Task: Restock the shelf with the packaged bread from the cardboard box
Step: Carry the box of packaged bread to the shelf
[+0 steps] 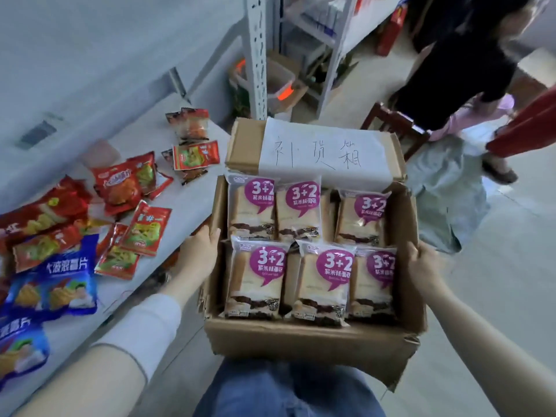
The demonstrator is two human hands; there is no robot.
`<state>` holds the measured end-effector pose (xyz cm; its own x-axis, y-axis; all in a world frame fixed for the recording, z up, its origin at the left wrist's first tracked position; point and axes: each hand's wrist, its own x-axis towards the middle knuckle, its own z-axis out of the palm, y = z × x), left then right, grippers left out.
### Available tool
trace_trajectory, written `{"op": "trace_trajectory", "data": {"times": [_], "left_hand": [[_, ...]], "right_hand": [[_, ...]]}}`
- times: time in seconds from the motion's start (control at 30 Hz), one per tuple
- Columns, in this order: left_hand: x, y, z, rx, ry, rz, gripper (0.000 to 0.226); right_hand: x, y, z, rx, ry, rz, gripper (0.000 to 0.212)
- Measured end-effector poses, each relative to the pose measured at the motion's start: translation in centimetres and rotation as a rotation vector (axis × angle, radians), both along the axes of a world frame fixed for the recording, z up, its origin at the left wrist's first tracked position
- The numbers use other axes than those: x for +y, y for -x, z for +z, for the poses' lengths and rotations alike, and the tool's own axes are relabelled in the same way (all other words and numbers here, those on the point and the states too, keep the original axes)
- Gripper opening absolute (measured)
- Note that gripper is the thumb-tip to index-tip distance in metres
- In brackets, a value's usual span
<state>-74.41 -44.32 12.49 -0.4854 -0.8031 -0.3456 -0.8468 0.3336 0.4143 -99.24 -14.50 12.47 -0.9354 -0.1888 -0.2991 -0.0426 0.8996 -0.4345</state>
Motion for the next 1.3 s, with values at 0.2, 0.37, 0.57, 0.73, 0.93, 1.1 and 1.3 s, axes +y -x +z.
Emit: {"op": "trace_trajectory", "data": {"times": [0.2,0.37,0.57,0.73,0.93,1.1,1.3], "left_hand": [[-4.3,15.2,-0.6,0.023,-0.029,-0.244,0.037],[-5.7,27.4,-3.0,0.016,-0.080,-0.308,0.034],[-7.5,40.1,-8.0,-0.035,-0.088,-0.360,0.035],[-9.5,47.8,-16.6,-0.070,-0.105,-0.401,0.032],[-10.4,53.5,-26.4,-0.094,-0.149,-0.444,0.032],[-10.3,56.4,-30.5,-0.141,-0.149,-0.493,0.035],[-10.3,57.6,-32.5,-0.137,-0.126,-0.515,0.032]], "right_hand": [[0.8,7.9,-1.9,-0.018,-0.059,-0.221,0.037],[0.8,16.0,-4.0,-0.048,-0.052,-0.323,0.038],[-0.5,25.6,-8.6,-0.138,-0.058,-0.476,0.041],[-1.9,31.8,-16.4,-0.197,-0.086,-0.551,0.041],[-2.9,35.5,-25.4,-0.209,-0.141,-0.596,0.039],[-3.1,36.6,-29.5,-0.249,-0.163,-0.633,0.037],[-2.9,36.9,-32.4,-0.249,-0.184,-0.670,0.038]]}}
